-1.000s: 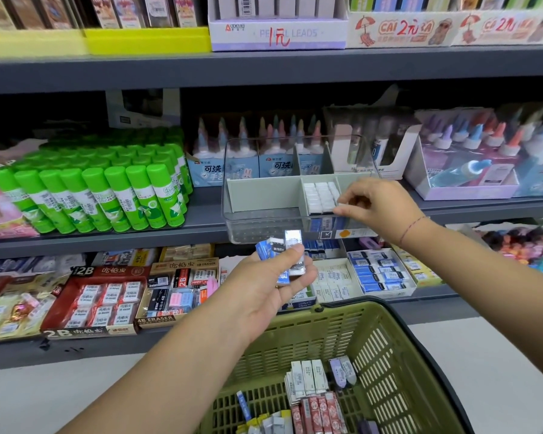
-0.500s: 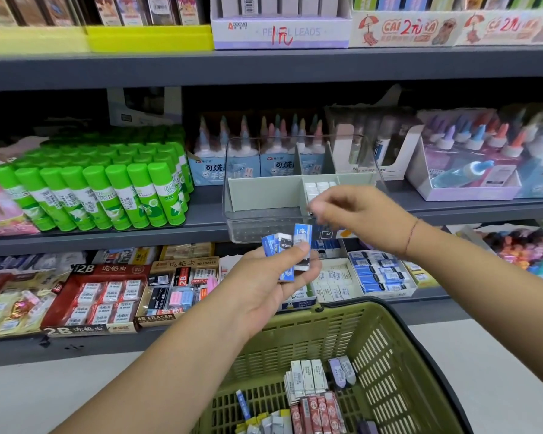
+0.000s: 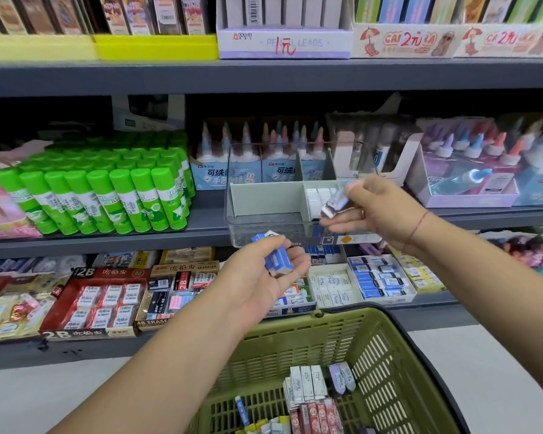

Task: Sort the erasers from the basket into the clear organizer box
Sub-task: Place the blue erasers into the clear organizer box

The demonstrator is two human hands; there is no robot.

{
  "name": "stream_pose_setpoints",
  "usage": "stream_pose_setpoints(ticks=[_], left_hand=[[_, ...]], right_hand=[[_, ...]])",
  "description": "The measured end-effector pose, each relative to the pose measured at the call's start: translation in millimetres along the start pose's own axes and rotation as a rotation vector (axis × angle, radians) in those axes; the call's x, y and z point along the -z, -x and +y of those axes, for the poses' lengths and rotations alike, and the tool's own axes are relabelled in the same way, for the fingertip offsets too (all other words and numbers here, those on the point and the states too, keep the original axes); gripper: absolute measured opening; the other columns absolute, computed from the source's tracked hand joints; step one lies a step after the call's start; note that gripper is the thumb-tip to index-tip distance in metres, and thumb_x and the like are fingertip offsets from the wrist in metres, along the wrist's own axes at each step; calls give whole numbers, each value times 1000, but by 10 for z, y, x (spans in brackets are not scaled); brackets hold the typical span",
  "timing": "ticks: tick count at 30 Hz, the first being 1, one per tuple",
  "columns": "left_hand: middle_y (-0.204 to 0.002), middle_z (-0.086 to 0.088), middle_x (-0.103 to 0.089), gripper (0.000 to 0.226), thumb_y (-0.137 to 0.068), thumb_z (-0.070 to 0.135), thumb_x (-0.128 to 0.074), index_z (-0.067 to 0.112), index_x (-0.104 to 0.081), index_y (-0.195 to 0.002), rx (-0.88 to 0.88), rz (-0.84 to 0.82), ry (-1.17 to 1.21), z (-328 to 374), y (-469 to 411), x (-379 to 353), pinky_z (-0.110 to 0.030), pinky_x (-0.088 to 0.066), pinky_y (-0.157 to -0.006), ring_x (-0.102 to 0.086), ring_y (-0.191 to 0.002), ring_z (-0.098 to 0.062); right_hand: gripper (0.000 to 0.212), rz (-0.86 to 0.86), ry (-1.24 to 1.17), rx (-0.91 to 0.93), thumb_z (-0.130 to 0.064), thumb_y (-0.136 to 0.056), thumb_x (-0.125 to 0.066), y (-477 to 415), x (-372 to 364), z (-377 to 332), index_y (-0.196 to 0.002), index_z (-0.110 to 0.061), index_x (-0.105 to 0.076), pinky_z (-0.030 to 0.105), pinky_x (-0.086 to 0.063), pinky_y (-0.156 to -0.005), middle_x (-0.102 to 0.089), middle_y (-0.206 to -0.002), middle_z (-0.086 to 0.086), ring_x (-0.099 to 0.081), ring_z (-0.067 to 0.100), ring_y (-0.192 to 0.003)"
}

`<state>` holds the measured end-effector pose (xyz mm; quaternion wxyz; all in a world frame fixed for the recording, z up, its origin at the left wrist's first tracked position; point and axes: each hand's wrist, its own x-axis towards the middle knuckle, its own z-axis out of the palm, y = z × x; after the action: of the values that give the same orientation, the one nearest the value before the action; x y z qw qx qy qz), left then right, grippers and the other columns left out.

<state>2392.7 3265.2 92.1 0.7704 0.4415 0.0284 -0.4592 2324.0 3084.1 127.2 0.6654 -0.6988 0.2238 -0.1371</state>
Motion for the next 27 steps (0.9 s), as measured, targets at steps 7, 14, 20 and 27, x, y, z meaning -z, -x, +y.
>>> stream_pose_setpoints(ticks=[7, 14, 20, 27], left_hand=[[-92, -25, -64, 13, -94, 5, -55, -7, -59, -93, 16, 4, -8, -4, -12, 14, -38, -61, -69, -68, -88, -32], [-87, -23, -66, 14, -93, 5, -57, -9, -60, -95, 13, 37, -36, -11, -4, 13, -37, -61, -67, -69, -82, -30], [-82, -19, -70, 19, -91, 5, -59, -8, -62, -105, -15, 38, -91, -20, -23, 32, -33, -61, -59, -70, -76, -27], [-99, -4, -70, 18, -95, 16, -56, 10, -60, -112, -322, 72, -383, 90, -159, 90, -31, -59, -80, -71, -81, -15]], right_hand=[[12, 108, 448, 150, -16, -81, -74, -39, 122, 60, -79, -12, -62, 22, -49, -60, -67, -69, 8, -58, 10, -58], [29, 85, 956, 392, -27, -76, -77, -196, 140, 10, -68, -5, -60, 7, -34, -48, -60, -65, -10, -44, -1, -47], [20, -109, 1078, 347, -32, -78, -74, -402, 191, -172, -88, -15, -71, 9, -33, -48, -48, -55, -13, -46, -2, -49], [30, -274, 1287, 240, -40, -77, -73, -589, 121, -338, -91, -14, -70, 26, -34, -55, -46, -59, -5, -41, 12, -56]])
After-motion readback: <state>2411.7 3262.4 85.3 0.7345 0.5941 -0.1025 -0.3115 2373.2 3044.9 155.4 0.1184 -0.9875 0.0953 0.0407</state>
